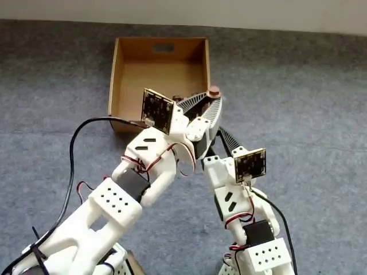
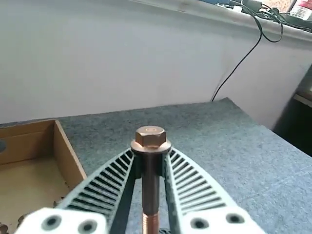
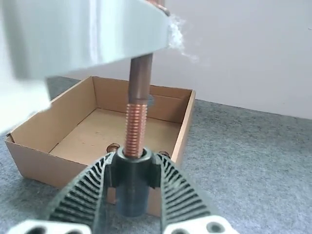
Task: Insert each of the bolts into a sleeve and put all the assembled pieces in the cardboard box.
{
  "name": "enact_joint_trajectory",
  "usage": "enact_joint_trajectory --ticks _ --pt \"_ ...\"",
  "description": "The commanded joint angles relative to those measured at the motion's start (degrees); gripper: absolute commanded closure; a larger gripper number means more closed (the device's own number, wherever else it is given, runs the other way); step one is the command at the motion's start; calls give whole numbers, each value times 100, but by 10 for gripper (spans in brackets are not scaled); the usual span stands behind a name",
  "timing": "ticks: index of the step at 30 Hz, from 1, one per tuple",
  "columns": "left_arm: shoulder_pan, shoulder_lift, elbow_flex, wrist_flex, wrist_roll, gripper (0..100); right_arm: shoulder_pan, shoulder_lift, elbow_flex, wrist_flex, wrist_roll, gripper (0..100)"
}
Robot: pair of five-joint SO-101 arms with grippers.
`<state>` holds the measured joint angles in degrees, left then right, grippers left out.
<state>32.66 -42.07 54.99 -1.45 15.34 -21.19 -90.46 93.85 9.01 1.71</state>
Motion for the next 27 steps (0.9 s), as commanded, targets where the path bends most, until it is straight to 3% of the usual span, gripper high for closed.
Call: enact_joint_trajectory --ticks 1,18,27 --pt "13 -22 40 -114 -44 992 84 -84 -215 -136 62 993" --pt "57 -75 840 -97 -53 992 418 -84 -215 -136 35 993" --pt "66 -84 787 1196 -53 989 444 -84 -215 -136 35 993"
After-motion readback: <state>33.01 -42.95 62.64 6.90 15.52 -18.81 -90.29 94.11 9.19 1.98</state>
